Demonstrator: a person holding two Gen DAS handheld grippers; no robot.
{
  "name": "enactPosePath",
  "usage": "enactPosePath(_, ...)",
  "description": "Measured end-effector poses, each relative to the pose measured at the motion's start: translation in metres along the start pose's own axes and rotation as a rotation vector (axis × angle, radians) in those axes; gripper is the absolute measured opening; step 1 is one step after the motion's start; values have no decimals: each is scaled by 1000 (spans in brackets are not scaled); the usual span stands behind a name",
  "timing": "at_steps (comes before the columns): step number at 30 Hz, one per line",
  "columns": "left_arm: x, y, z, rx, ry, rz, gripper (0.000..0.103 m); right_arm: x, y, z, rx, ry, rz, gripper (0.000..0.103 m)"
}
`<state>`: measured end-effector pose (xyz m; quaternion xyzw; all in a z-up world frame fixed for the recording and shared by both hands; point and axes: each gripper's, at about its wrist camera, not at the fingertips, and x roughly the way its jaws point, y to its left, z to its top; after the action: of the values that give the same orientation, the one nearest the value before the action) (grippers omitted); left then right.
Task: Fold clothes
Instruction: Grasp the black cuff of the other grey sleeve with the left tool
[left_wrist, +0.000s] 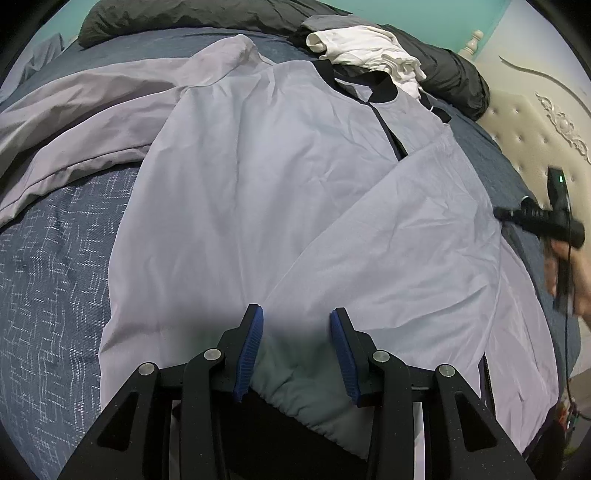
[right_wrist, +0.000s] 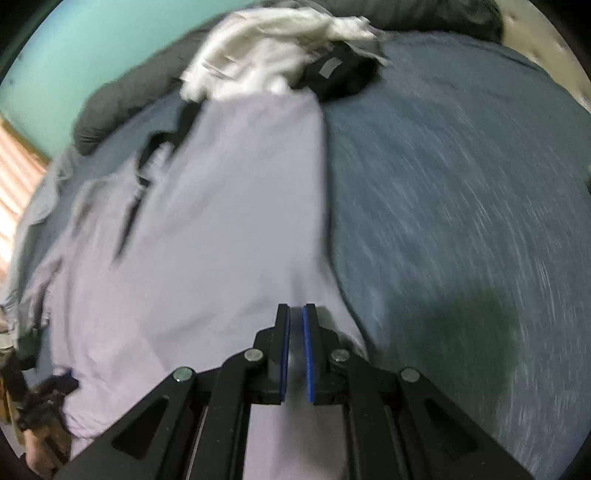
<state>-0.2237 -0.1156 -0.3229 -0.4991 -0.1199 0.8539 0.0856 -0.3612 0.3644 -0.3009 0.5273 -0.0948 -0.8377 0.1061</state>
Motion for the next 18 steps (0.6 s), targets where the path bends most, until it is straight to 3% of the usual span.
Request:
enactPosePath(2,-1,0,0,-3,0,1,42,-5,-7,-7,35,-27,13,6)
enactPosePath(6,-6,5,0,-33,1,-15,42,-28,1,-16,76,-102,-46,6)
enactPosePath(10,-20,9,-2,-42,-15,-20,42,-43,32,-39,49,-150,35,6)
enactPosePath(18,-44,7,-24,-13,-25,-34,42,-27,122,-83,-4,-96,225,7)
